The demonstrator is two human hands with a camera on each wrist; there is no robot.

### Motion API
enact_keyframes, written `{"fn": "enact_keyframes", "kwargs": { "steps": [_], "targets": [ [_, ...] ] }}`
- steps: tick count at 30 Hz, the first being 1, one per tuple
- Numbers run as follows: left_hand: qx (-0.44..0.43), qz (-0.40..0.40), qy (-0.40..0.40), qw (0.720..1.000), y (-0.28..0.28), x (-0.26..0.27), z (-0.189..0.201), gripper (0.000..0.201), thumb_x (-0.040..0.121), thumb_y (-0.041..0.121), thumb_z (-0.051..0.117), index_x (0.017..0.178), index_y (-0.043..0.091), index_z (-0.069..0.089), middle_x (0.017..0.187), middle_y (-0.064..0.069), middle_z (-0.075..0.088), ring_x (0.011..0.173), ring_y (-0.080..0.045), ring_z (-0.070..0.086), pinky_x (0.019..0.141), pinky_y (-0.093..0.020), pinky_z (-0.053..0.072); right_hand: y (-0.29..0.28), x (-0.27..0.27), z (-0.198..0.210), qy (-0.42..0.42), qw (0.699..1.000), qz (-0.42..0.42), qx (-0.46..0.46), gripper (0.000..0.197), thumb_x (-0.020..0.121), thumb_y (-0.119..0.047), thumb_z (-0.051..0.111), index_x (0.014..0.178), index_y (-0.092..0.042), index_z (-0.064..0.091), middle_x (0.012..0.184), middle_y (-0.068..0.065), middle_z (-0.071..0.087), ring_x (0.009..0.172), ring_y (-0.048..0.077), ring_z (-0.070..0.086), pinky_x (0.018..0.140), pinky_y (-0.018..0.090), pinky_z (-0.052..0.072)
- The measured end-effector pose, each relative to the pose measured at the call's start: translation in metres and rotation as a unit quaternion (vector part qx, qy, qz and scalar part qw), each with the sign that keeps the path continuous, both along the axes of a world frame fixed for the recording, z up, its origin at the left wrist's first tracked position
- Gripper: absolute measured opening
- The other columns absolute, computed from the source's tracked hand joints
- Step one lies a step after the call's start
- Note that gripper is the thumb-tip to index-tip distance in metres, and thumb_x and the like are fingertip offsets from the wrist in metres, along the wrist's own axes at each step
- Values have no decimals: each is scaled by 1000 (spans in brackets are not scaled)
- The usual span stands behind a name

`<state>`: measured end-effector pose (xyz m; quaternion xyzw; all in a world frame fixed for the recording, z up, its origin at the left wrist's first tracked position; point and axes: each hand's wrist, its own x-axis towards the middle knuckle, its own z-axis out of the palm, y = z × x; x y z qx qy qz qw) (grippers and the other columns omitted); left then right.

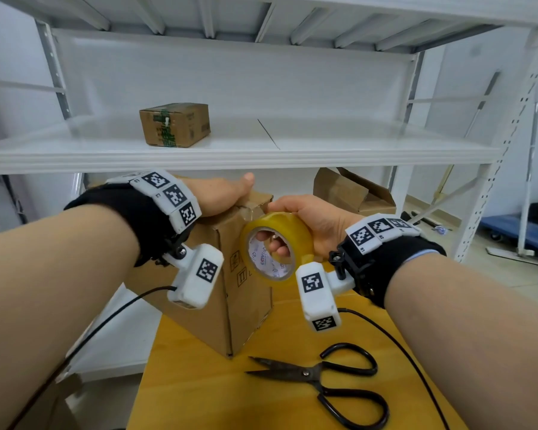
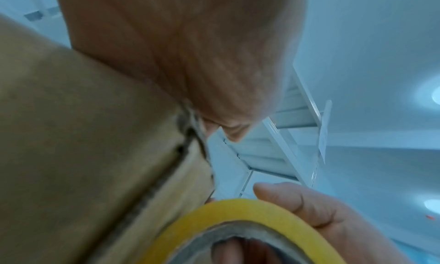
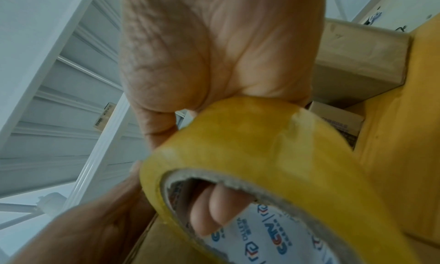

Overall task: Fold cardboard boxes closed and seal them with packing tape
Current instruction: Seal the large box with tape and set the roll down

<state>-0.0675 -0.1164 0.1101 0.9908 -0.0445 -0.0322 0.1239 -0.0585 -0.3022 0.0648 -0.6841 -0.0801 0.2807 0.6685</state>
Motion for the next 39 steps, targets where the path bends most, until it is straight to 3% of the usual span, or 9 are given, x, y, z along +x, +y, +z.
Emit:
{"fn": "enact_keyframes", "kwargs": {
  "steps": [1, 2, 4, 7, 21, 25, 32, 36, 39],
  "targets": [
    [2, 8, 2, 1000, -2, -1, 0, 63, 101, 60, 10, 110, 25, 61, 117, -4, 60, 115, -22, 52, 101, -31, 26, 0, -1, 0, -1, 1000, 5, 2, 45, 102, -34, 47, 107, 8, 64, 87, 15, 70, 65, 19, 62, 55, 26, 56],
    [5, 9, 8, 1000, -5, -1, 0, 66, 101, 59, 11, 128, 19, 56, 135, -10, 54, 130, -25, 45, 109, -33, 23, -1, -2, 0, -4, 1000, 10, -2, 45, 102, -34, 47, 105, 8, 65, 84, 13, 71, 64, 19, 62, 55, 26, 56],
    [37, -13, 19, 999, -10, -2, -4, 67, 104, 52, 14, 154, 8, 23, 162, -12, 18, 149, -24, 17, 119, -35, 10, -1, -3, -2, -15, 1000, 20, -15, 44, 102, -34, 46, 105, 6, 65, 81, 11, 71, 63, 17, 62, 56, 25, 56],
    [90, -23, 13, 996, -12, 3, -11, 73, 103, 53, 18, 156, 6, 4, 164, -14, 0, 152, -25, 4, 122, -38, 7, -1, -4, -4, -27, 999, 16, -12, 41, 101, -33, 48, 108, 3, 66, 85, 10, 71, 60, 16, 60, 54, 25, 54],
    [161, -29, -15, 986, -12, 15, -17, 72, 103, 52, 20, 156, 6, 2, 164, -14, 2, 151, -26, 7, 122, -41, 11, 5, 2, -7, -50, 996, -28, -66, 31, 98, -33, 57, 93, -4, 65, 56, 5, 58, 39, 8, 49, 39, 15, 44],
    [160, -30, -13, 987, -13, 15, -17, 73, 103, 52, 23, 156, 7, 1, 164, -13, 2, 151, -25, 6, 122, -41, 11, 4, 7, -19, -62, 990, -14, -124, 38, 96, -39, 63, 107, -3, 65, 59, 4, 60, 45, 9, 52, 43, 17, 47],
    [172, -27, -24, 984, -14, 20, -19, 77, 102, 52, 31, 156, 7, 2, 164, -14, 6, 151, -27, 11, 121, -42, 15, 11, 10, -24, -95, 986, 8, -136, 36, 95, -44, 64, 100, -8, 63, 64, 6, 62, 50, 14, 55, 49, 21, 50],
    [178, -16, -38, 983, -18, 23, -22, 79, 100, 52, 37, 157, 8, 5, 163, -15, 11, 149, -31, 17, 120, -45, 20, 9, 10, -29, -96, 987, -9, -129, 41, 95, -42, 66, 114, -6, 59, 66, 10, 64, 47, 17, 58, 47, 25, 53],
    [178, -8, -40, 983, -20, 23, -23, 79, 101, 51, 38, 156, 6, 4, 163, -16, 9, 149, -32, 16, 120, -46, 19, 10, 9, -35, -94, 988, -18, -119, 39, 95, -42, 65, 114, -8, 59, 65, 10, 66, 47, 17, 60, 47, 26, 53]
  ]
}}
